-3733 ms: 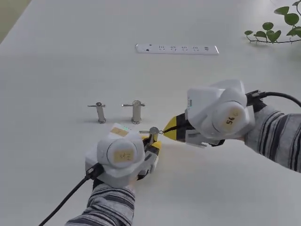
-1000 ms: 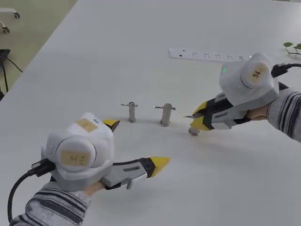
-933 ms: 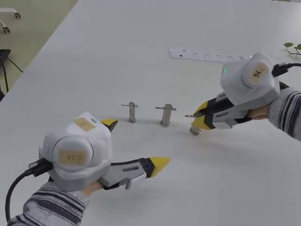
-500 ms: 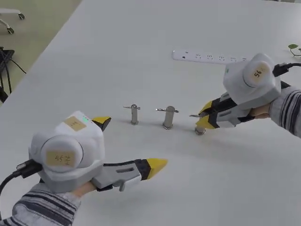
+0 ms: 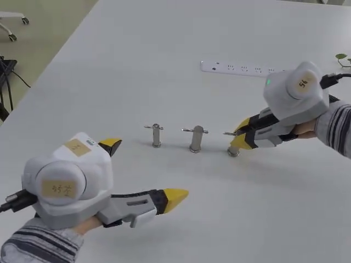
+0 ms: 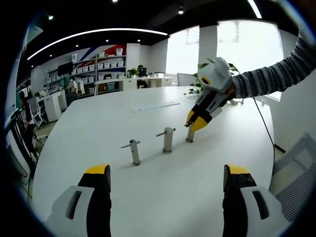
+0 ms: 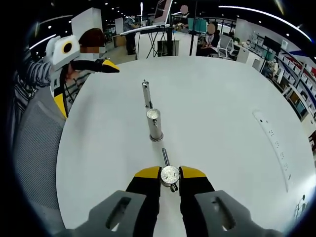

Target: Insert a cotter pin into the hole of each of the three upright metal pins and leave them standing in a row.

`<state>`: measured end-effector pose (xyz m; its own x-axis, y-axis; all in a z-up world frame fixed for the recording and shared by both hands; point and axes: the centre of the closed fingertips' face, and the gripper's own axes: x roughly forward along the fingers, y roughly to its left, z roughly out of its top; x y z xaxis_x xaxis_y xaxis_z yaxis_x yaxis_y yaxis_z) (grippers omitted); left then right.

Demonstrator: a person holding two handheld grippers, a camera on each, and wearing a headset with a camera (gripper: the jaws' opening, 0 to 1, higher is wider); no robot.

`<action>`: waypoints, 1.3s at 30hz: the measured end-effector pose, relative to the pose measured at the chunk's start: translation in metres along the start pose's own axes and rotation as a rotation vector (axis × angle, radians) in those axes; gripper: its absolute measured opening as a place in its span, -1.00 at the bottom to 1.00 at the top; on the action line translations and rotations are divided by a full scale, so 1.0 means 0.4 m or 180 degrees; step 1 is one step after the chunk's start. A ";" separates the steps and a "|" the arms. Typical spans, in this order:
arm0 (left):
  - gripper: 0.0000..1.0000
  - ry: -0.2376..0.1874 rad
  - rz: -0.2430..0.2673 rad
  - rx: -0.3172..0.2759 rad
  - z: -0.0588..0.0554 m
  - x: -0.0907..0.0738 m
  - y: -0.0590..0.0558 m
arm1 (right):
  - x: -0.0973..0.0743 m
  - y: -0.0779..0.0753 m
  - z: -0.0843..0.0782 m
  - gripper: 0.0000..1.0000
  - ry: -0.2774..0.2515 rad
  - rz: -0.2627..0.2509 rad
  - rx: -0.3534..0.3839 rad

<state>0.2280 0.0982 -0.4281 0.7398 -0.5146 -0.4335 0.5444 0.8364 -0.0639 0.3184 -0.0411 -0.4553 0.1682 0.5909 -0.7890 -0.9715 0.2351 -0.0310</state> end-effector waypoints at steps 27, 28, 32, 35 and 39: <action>0.94 0.0091 0.0034 -0.0020 -0.010 -0.004 0.008 | 0.002 0.002 -0.020 -0.40 -0.0020 -0.0112 -0.0261; 0.94 0.0094 0.0032 -0.0018 -0.010 -0.004 0.008 | -0.001 0.004 -0.020 -0.37 -0.0038 -0.0119 -0.0232; 0.96 0.0077 0.0012 -0.0031 -0.001 -0.002 0.007 | -0.018 0.023 -0.020 -0.24 -0.0159 -0.0187 0.0029; 0.96 0.0060 -0.0004 -0.0058 0.004 -0.002 0.003 | -0.028 0.039 -0.010 -0.21 -0.0415 -0.0307 0.0643; 0.97 0.0050 -0.0014 -0.0067 0.008 -0.003 -0.004 | -0.044 0.061 -0.015 -0.16 -0.0589 -0.0484 0.0747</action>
<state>0.2273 0.0968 -0.4247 0.7310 -0.5155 -0.4471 0.5391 0.8380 -0.0848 0.2907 -0.0506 -0.4459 0.3566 0.6605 -0.6608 -0.8715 0.4899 0.0194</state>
